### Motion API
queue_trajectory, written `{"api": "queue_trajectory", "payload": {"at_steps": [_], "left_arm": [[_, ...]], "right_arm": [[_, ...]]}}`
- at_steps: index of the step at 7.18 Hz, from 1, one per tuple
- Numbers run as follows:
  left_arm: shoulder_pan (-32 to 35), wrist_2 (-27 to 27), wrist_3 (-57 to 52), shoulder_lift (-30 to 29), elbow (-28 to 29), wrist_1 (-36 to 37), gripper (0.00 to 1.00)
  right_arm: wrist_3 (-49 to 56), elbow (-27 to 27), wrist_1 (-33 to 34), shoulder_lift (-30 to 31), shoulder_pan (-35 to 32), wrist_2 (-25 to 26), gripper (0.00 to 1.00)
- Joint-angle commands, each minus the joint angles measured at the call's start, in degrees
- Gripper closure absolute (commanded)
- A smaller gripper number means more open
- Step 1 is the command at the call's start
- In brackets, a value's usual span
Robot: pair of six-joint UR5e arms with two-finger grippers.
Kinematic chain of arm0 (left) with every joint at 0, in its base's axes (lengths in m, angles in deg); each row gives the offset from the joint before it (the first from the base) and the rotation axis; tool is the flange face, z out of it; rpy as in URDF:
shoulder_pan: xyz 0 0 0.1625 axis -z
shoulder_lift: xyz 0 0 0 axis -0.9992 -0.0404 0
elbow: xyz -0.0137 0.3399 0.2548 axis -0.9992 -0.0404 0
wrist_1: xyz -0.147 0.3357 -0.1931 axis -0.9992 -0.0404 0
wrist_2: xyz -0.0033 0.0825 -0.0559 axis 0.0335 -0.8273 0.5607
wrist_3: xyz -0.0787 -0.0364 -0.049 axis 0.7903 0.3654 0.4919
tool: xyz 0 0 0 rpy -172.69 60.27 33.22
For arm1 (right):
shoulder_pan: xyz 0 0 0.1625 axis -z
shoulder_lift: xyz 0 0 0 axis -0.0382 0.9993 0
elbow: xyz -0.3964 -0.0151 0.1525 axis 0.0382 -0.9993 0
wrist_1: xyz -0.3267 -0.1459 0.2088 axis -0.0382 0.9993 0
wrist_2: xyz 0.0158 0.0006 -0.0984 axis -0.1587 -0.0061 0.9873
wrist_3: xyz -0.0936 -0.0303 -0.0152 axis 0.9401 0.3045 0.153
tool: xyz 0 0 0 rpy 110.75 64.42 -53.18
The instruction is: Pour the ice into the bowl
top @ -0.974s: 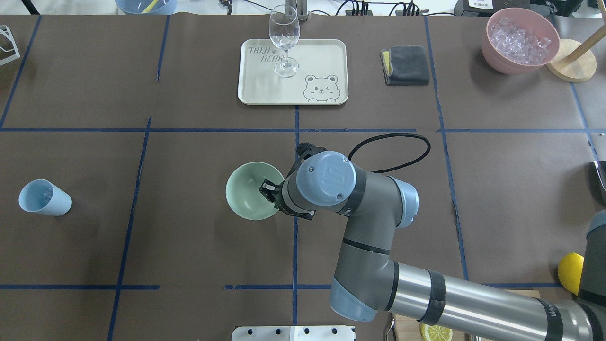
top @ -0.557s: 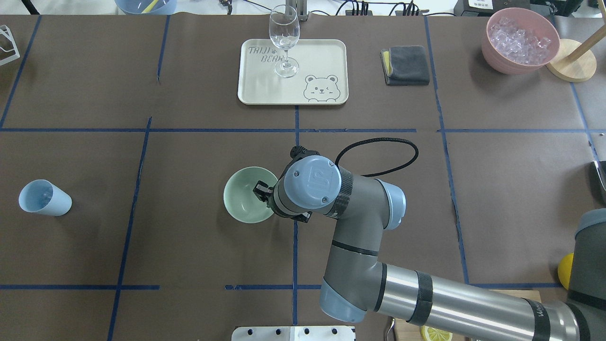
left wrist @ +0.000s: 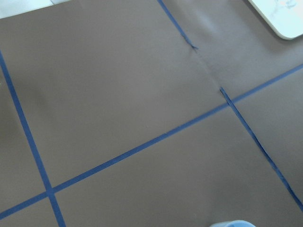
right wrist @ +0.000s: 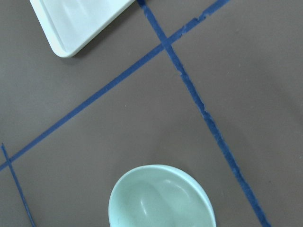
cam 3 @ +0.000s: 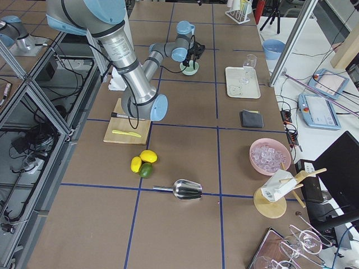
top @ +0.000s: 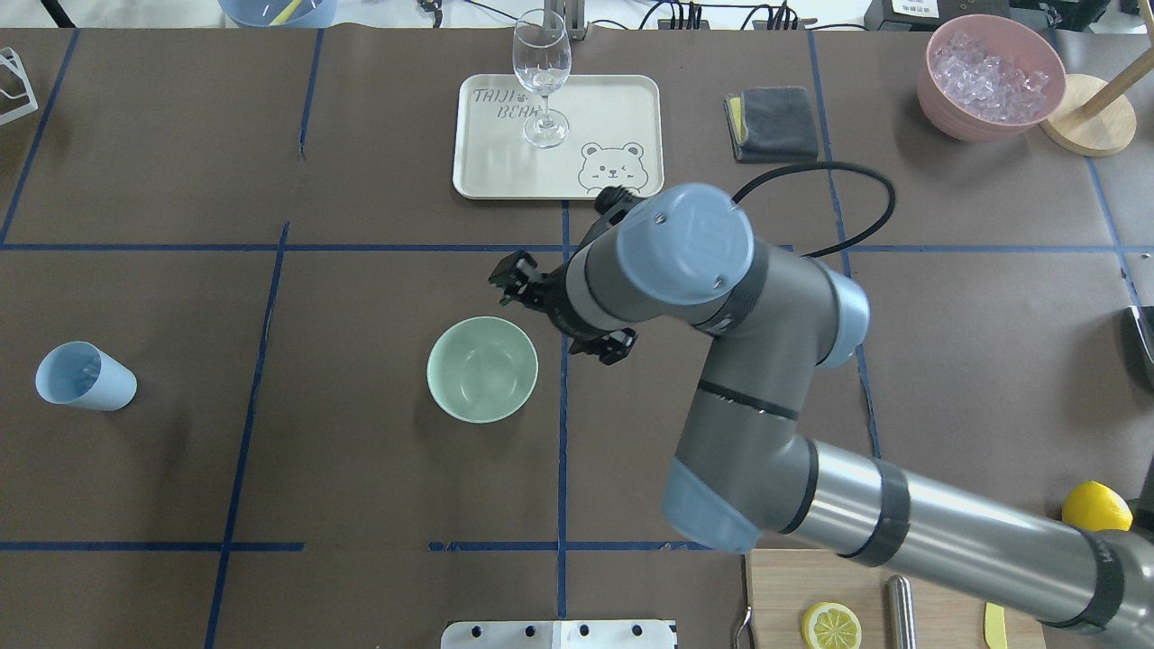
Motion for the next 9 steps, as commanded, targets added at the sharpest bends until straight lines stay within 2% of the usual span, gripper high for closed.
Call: {"api": "queue_trajectory", "payload": {"at_steps": [1,3,4,5,6,7,9], "left_arm": [[-12.10,-16.37,9.18,7.29,-1.98,-14.98,0.00],[-16.95,-24.83,11.18,12.65,-2.52,-23.40,0.00],[-22.36,-34.01,14.33,12.50,-2.52,-23.53,0.00],[-31.99,-49.67,16.02,12.76,-2.09,-23.44,0.00],[-38.17,-56.36,18.91,13.02,-1.91,-23.53,0.00],[-41.98,-58.77,28.25,13.20,-1.82,-23.96,0.00],[-57.32,-80.40,38.29,15.22,2.63,-24.06,0.00]], "right_arm": [[2.53,3.30,-0.09,5.24,-6.09,-5.02,0.00],[3.95,2.95,-0.09,5.34,-5.83,-4.94,0.00],[4.04,2.95,-0.18,5.34,-5.83,-4.93,0.00],[4.13,2.78,-0.18,5.34,-5.74,-4.93,0.00],[4.22,2.69,-0.18,5.43,-5.83,-4.85,0.00],[4.30,2.34,-0.18,5.43,-5.74,-4.76,0.00],[4.30,1.81,-0.18,5.78,-5.48,-2.84,0.00]]}}
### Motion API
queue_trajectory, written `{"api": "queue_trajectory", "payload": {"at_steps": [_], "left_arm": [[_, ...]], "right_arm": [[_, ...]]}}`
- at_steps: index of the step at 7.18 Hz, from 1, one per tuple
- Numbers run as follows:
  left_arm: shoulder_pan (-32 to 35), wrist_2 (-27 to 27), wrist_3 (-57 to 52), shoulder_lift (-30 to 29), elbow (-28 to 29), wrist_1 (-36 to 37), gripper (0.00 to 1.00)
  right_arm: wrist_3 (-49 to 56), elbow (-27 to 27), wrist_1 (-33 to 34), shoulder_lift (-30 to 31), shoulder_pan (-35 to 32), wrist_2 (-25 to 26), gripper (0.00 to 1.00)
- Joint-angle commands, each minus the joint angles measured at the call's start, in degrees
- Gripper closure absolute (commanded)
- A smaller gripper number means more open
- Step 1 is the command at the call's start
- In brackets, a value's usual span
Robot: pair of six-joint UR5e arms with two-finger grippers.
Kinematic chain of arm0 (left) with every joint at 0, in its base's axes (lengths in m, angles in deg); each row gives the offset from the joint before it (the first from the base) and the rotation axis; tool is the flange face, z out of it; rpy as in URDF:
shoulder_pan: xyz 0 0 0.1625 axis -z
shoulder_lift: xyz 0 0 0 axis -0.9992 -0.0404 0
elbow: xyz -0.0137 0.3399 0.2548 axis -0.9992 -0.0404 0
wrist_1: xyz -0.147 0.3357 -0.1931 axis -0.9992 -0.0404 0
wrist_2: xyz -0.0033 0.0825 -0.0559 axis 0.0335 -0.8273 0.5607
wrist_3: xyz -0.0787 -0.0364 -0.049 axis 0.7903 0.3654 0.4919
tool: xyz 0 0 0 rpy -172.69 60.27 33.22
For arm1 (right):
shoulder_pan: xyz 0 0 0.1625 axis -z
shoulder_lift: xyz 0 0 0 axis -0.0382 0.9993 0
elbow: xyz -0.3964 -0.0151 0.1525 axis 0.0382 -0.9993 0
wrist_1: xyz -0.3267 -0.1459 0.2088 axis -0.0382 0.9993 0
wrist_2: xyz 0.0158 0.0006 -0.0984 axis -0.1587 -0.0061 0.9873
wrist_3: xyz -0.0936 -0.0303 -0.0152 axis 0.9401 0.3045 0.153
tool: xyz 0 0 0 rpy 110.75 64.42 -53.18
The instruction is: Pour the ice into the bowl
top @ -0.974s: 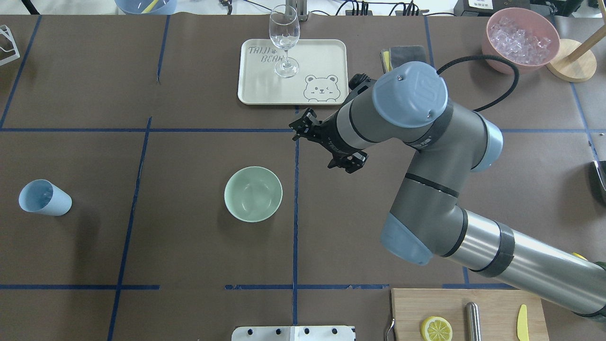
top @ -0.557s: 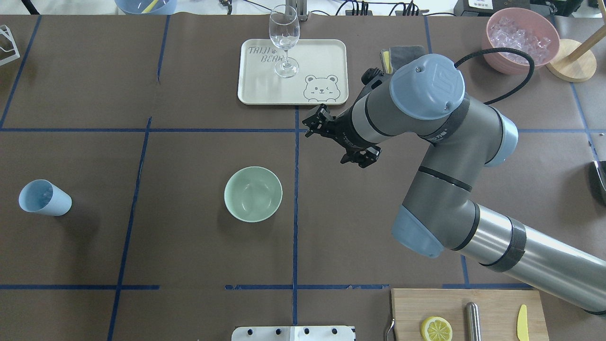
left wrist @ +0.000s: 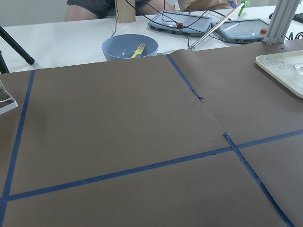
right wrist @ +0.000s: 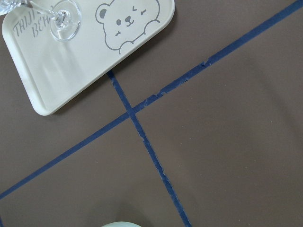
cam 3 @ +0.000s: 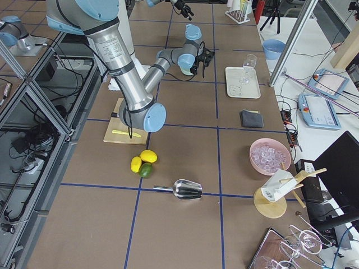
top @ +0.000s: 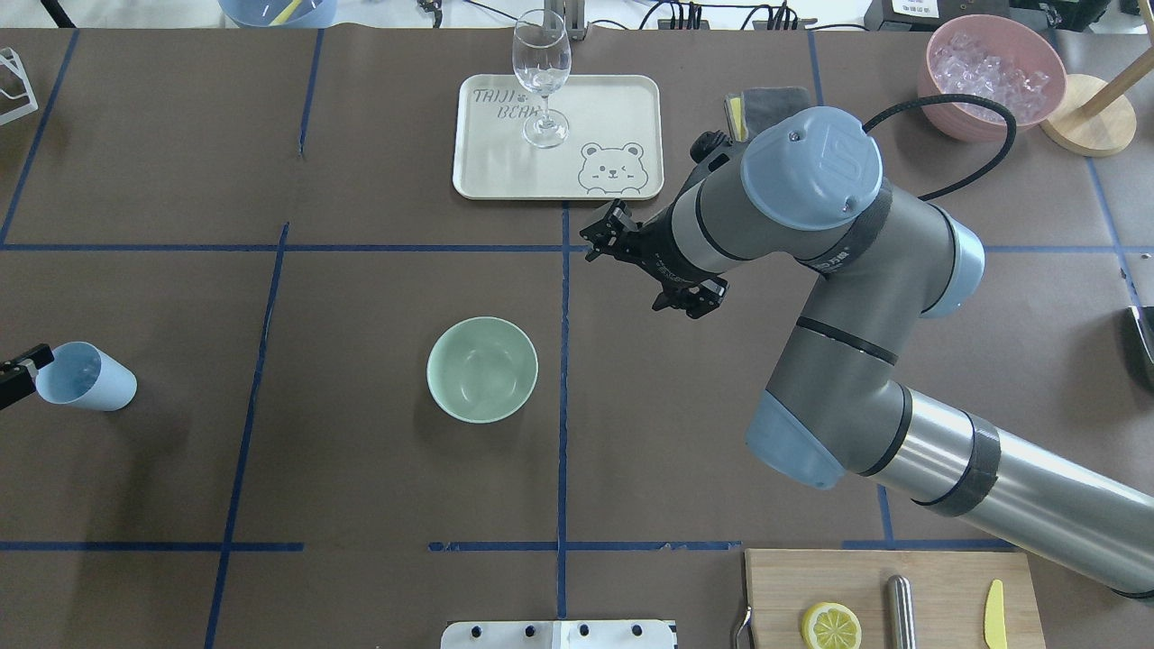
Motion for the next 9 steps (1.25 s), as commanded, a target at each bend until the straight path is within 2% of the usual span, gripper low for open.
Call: {"api": "queue_trajectory", "payload": {"at_steps": [1,2,5,6,9], "left_arm": [[-16.55,-22.21,10.39,0.96,4.05,-0.13,0.00],[-21.41,-27.10,12.24,0.97,6.06,-0.05,0.00],[-28.56,-35.81,12.44,0.79,7.66,0.13,0.00],[-29.80,-36.11,12.44,-0.08,8.01,0.30,0.00],[-30.25,-40.59,11.48,-6.92,14.77,-0.31,0.00]], "right_arm": [[0.37,-0.37,0.00,0.92,0.50,1.32,0.00],[1.41,-0.29,-0.09,1.02,0.41,1.33,0.00],[1.51,0.15,-0.09,1.28,0.33,1.24,0.00],[1.60,0.15,-0.09,2.06,0.32,1.24,0.00],[1.34,-0.37,-8.24,5.31,0.32,1.24,0.00]]}}
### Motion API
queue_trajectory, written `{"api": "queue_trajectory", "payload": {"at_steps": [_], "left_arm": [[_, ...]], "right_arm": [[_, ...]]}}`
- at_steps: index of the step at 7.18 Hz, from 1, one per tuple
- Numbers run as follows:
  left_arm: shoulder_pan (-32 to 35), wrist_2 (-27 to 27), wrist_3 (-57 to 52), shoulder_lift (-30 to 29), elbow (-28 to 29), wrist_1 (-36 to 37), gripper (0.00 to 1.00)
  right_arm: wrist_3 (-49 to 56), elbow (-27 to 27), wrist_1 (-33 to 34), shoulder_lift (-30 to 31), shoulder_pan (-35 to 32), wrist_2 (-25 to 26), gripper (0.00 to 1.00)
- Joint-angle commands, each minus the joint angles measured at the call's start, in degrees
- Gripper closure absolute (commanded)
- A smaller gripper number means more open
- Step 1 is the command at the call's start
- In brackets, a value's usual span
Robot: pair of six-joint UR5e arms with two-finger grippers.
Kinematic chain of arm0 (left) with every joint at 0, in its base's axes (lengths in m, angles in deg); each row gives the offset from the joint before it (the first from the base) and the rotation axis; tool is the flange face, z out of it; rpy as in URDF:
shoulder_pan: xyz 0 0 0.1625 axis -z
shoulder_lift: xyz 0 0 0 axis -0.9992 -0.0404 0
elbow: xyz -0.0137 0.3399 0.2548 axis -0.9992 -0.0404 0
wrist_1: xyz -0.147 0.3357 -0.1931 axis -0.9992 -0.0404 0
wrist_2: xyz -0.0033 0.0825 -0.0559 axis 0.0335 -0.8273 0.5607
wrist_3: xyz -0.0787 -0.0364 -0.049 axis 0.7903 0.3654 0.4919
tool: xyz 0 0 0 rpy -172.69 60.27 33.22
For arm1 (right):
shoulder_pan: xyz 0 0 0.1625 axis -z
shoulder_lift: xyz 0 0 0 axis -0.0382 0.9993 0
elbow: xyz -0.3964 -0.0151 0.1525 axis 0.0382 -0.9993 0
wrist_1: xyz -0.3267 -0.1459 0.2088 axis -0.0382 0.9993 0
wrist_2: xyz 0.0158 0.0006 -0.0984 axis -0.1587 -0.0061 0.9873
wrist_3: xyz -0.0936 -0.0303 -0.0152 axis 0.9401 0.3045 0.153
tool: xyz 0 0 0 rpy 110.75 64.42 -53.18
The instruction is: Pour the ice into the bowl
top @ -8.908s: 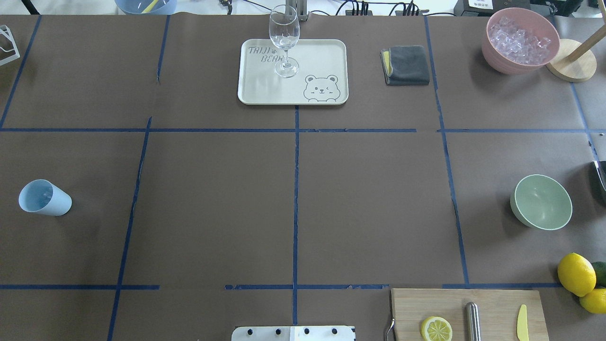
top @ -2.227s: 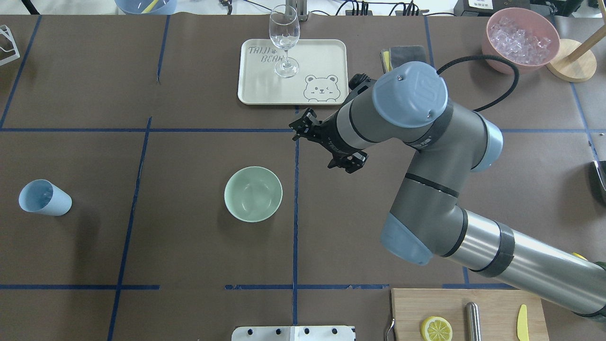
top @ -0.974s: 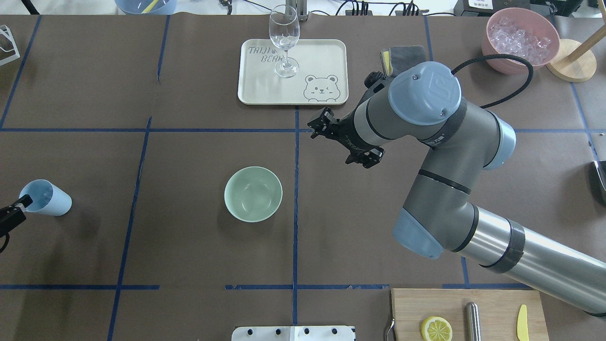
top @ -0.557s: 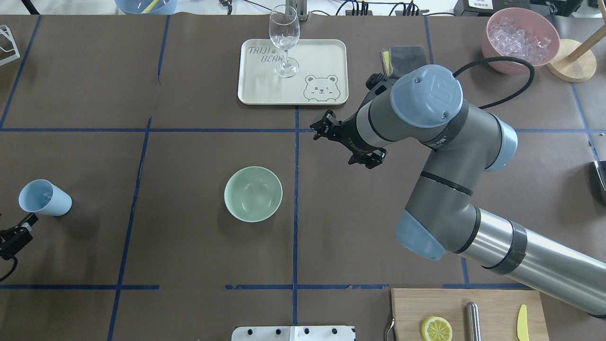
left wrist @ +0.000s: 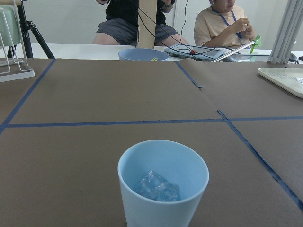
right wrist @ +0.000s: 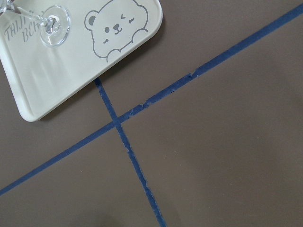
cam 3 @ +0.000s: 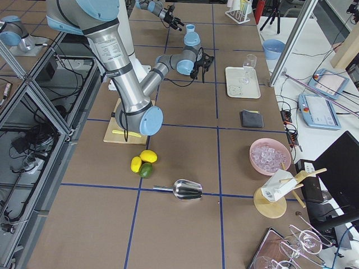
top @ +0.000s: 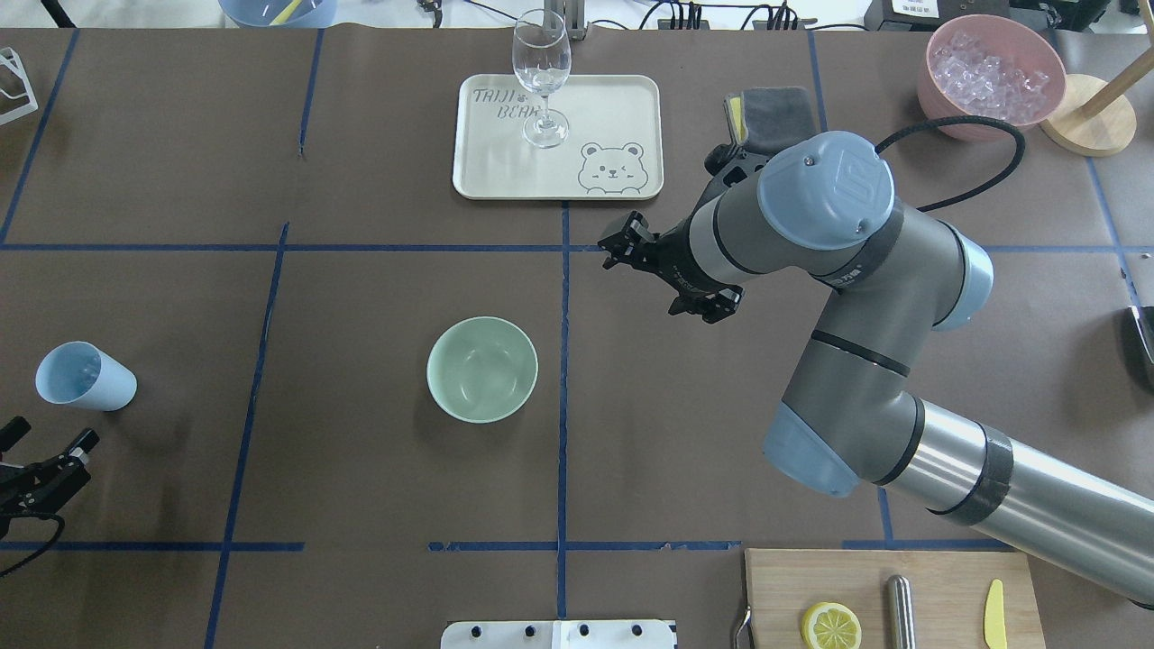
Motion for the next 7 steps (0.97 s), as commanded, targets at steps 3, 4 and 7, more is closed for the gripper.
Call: {"api": "queue_trajectory", "payload": {"at_steps": [3,4,7], "left_arm": [[1.53,-2.80,-0.75,-3.74,5.67,-0.24,0.00],[3.98,-2.81,-0.84,-4.43,5.67,-0.07,0.00],[7.59,-2.46,-1.37,-7.07,7.07,0.54,0.00]], "right_arm": [[-0.05,-0.14,-3.22,1.46,0.00,-0.09,0.00],[-0.05,-0.14,-3.22,1.54,0.00,-0.09,0.00],[-0.05,-0.05,-3.22,1.54,0.00,-0.09,0.00]]}}
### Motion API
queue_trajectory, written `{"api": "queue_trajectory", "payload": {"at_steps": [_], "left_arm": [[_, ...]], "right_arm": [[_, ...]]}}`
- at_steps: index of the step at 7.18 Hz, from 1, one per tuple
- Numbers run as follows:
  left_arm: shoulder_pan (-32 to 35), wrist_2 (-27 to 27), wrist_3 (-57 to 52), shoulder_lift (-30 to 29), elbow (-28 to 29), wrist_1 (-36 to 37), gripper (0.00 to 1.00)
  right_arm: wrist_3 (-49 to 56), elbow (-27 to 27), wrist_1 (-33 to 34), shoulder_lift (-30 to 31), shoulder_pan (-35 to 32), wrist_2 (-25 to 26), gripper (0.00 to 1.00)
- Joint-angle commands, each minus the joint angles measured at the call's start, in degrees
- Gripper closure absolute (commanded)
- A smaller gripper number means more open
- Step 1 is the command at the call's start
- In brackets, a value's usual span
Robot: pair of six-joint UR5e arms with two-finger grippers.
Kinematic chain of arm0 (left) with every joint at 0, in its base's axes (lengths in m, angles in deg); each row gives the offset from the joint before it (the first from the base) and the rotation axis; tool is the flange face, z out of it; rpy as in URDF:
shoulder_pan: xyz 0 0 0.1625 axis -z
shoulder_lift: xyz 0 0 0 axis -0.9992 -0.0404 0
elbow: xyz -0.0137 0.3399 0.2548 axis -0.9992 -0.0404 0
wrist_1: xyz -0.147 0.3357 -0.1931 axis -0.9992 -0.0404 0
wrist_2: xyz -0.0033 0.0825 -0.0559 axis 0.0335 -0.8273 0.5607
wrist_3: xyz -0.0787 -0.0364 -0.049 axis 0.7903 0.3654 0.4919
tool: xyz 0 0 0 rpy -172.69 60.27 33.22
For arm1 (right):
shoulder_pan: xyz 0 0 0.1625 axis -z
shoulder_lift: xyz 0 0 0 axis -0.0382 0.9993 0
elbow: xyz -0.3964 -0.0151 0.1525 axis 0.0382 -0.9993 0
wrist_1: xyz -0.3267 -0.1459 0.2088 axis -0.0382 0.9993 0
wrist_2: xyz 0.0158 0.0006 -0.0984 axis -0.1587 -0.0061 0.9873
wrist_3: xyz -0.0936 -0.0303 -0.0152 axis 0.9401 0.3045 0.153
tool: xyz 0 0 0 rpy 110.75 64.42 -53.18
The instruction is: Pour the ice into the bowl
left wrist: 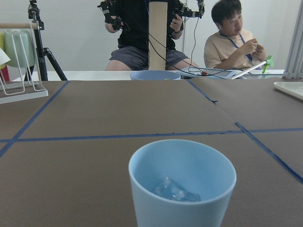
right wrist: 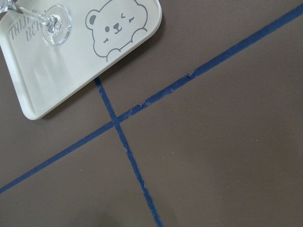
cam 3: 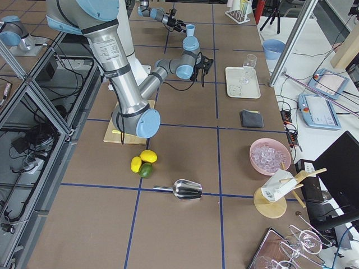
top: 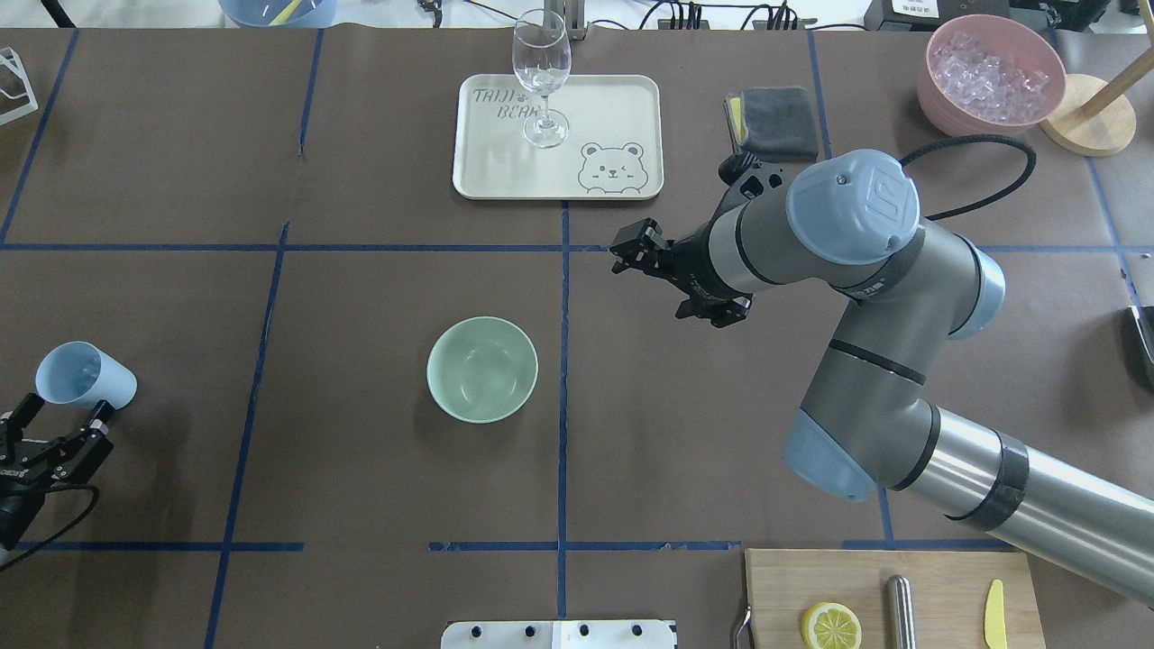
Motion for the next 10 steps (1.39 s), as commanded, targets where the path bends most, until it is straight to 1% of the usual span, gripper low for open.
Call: {"api": "queue_trajectory", "payload": {"at_steps": [1,3,5,9,10], "left_arm": [[3.67,0.30,-0.84,-1.26,2.81,0.29,0.00],[5.97,0.39,-4.17,-4.42,3.45,0.29,0.00],[5.98,0.39,-4.72,-6.35,3.54,0.38,0.00],[7.03,0.48,-5.51,-7.50,5.38,0.46,0.00],[7.64,1.18,-5.51,-7.68,5.56,0.90,0.00]], "right_arm": [[-0.09,0.08,0.00,-0.03,0.00,0.09,0.00],[-0.26,0.43,0.00,0.06,0.00,0.09,0.00],[-0.26,0.26,0.00,0.06,0.00,0.00,0.00],[0.00,-0.01,0.00,0.24,0.00,-0.09,0.00],[0.00,-0.01,0.00,0.24,0.00,-0.09,0.00]]}}
